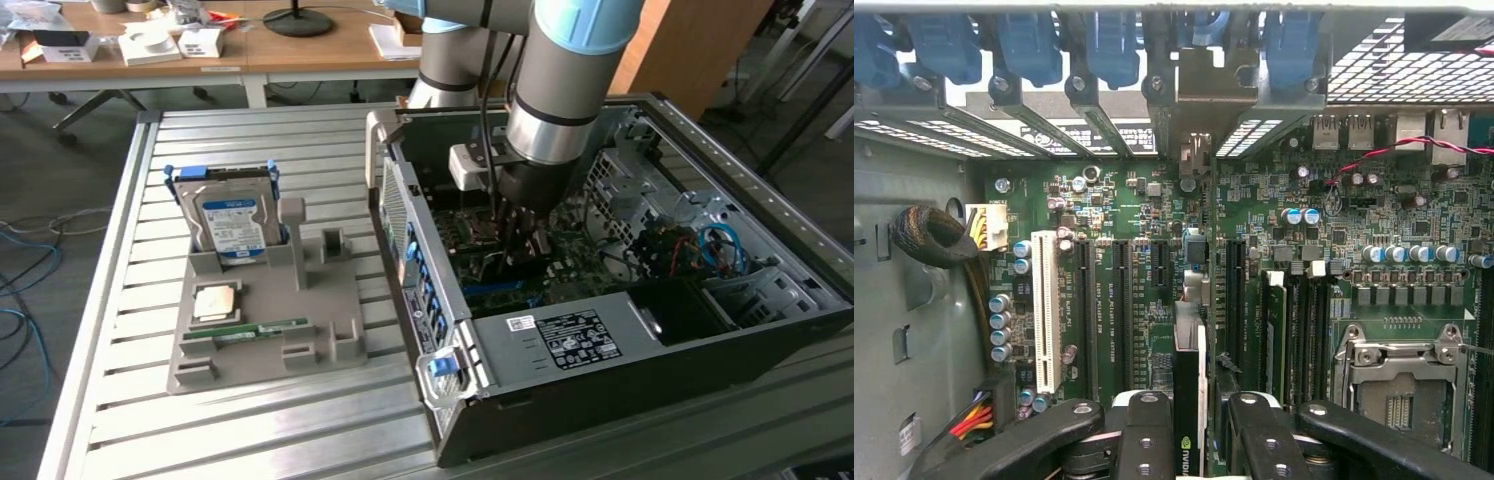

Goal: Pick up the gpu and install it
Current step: 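Insert the gpu into the slot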

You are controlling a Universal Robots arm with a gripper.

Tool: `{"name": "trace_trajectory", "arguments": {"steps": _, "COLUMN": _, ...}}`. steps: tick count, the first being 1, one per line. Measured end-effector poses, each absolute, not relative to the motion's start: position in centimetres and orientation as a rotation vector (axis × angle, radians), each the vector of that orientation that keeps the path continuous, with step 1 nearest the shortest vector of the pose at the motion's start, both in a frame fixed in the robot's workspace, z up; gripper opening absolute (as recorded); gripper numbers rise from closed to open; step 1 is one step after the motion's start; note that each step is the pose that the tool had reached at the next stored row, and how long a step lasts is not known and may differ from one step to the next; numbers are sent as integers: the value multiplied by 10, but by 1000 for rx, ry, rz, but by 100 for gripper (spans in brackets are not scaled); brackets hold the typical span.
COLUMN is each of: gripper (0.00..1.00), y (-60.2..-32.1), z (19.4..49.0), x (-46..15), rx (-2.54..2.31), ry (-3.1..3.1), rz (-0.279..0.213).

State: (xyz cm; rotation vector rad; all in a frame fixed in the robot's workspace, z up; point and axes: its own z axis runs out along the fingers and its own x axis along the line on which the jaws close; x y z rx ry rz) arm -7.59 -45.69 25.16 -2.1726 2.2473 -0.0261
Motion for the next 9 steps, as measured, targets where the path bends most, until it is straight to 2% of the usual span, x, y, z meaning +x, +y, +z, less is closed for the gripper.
{"name": "trace_trajectory", "arguments": {"steps": 9, "gripper": 26, "y": -457, "z": 252, "x": -76, "rx": -2173, "ry": 2247, "rz": -26}}
